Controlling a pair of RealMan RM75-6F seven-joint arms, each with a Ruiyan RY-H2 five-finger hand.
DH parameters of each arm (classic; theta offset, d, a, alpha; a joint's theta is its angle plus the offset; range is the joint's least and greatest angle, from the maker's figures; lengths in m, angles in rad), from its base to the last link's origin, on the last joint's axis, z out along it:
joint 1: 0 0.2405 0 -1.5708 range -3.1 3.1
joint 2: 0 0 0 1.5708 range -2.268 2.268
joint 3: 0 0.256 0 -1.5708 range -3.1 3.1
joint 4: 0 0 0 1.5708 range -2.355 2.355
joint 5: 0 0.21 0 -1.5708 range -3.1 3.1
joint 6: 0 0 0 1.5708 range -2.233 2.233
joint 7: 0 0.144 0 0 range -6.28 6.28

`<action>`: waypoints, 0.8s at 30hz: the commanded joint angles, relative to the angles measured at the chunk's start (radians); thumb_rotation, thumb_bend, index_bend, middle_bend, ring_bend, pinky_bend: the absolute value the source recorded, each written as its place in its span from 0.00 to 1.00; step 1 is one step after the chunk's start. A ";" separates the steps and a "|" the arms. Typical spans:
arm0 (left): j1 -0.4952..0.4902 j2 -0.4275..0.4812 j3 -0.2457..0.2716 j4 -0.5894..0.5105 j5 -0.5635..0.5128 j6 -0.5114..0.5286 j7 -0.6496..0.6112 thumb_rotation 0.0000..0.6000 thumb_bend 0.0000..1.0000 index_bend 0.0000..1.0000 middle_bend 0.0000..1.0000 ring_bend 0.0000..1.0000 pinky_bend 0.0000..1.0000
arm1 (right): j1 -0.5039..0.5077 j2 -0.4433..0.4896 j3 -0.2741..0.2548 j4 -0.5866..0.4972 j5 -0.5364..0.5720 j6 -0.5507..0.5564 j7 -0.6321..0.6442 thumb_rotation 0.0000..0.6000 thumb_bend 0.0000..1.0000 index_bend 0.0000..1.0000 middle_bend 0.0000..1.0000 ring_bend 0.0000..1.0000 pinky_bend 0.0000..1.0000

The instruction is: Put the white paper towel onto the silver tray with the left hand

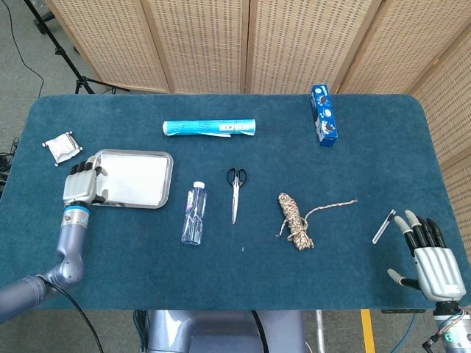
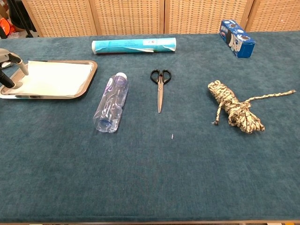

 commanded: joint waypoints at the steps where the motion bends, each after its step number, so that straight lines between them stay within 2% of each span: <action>1: -0.003 -0.007 0.003 0.015 -0.002 -0.009 0.000 1.00 0.41 0.33 0.00 0.00 0.00 | 0.000 0.000 0.000 0.000 0.001 -0.001 0.000 1.00 0.00 0.09 0.00 0.00 0.00; 11: -0.005 -0.030 0.013 0.060 -0.010 -0.037 0.001 1.00 0.41 0.33 0.00 0.00 0.00 | 0.001 -0.001 0.001 0.000 0.003 -0.003 -0.002 1.00 0.00 0.09 0.00 0.00 0.00; 24: -0.006 -0.011 0.020 0.020 -0.036 -0.015 0.045 1.00 0.41 0.33 0.00 0.00 0.00 | 0.001 0.000 0.000 0.000 0.003 -0.004 -0.002 1.00 0.00 0.09 0.00 0.00 0.00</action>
